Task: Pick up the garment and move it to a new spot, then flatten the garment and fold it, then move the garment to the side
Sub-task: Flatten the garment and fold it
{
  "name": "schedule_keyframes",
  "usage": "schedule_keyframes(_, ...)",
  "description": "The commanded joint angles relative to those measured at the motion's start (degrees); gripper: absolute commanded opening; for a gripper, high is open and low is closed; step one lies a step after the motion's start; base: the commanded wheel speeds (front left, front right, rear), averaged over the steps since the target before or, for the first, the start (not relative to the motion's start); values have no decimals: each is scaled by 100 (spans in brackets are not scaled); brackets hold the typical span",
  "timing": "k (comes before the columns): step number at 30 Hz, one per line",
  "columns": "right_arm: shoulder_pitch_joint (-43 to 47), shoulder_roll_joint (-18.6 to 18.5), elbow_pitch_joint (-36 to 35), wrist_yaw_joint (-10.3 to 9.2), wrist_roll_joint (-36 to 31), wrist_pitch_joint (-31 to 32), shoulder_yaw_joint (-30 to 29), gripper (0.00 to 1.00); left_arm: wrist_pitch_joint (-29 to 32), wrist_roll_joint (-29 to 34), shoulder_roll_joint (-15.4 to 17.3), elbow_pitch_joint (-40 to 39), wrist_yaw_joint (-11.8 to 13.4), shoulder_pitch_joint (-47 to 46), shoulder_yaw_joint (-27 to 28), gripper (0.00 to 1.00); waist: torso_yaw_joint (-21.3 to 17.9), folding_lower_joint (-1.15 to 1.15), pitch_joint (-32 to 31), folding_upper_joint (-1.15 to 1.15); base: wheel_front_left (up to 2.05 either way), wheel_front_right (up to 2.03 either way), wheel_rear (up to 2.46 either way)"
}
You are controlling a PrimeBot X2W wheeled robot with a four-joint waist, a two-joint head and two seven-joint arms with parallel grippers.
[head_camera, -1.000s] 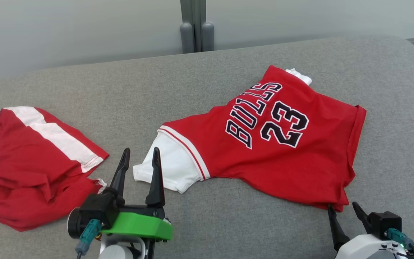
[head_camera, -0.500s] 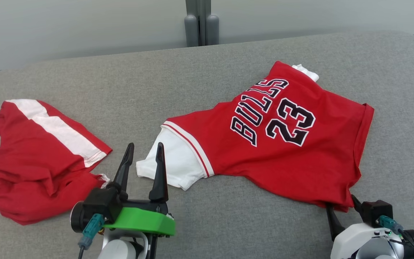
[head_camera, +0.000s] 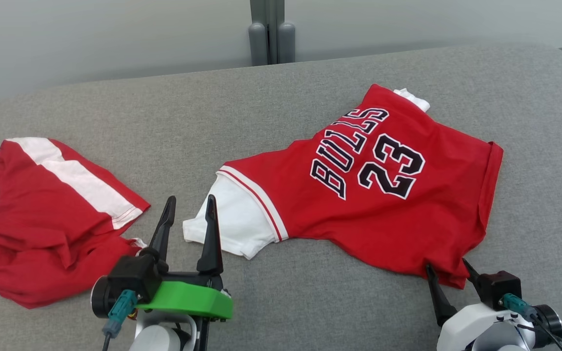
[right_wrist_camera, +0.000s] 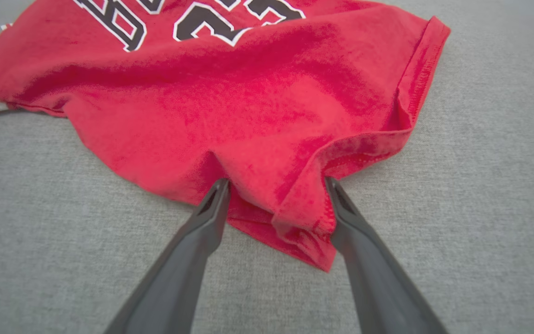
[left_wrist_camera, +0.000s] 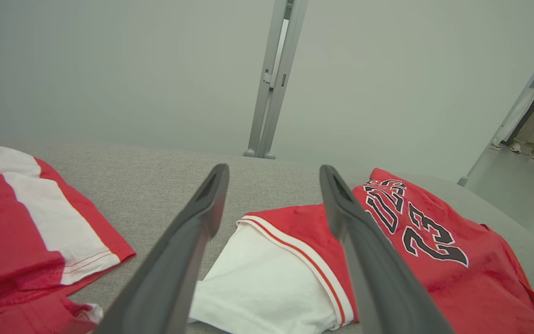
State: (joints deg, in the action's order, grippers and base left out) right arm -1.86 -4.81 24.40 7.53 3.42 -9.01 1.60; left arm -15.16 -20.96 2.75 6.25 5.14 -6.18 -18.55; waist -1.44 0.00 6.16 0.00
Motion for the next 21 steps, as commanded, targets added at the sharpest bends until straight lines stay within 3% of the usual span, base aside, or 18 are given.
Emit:
schedule_keyframes(1, 73, -4, -108, -8, 92, -49, 13, 100, 2, 5, 27, 13, 21, 22, 29, 100, -37, 0, -14, 0, 0, 0, 0)
schedule_keyframes(7, 175, -2, -364, -7, 342, 16, -55, 100, 2, -19, 27, 33, 4, 21, 22, 100, -120, 0, -17, 0, 0, 0, 0)
schedule_keyframes(21, 137, 62, -159, -8, 572, 212, 94, 100, 3, -2, 27, 116, -31, -58, -41, 100, -119, 0, 29, 0, 0, 0, 0)
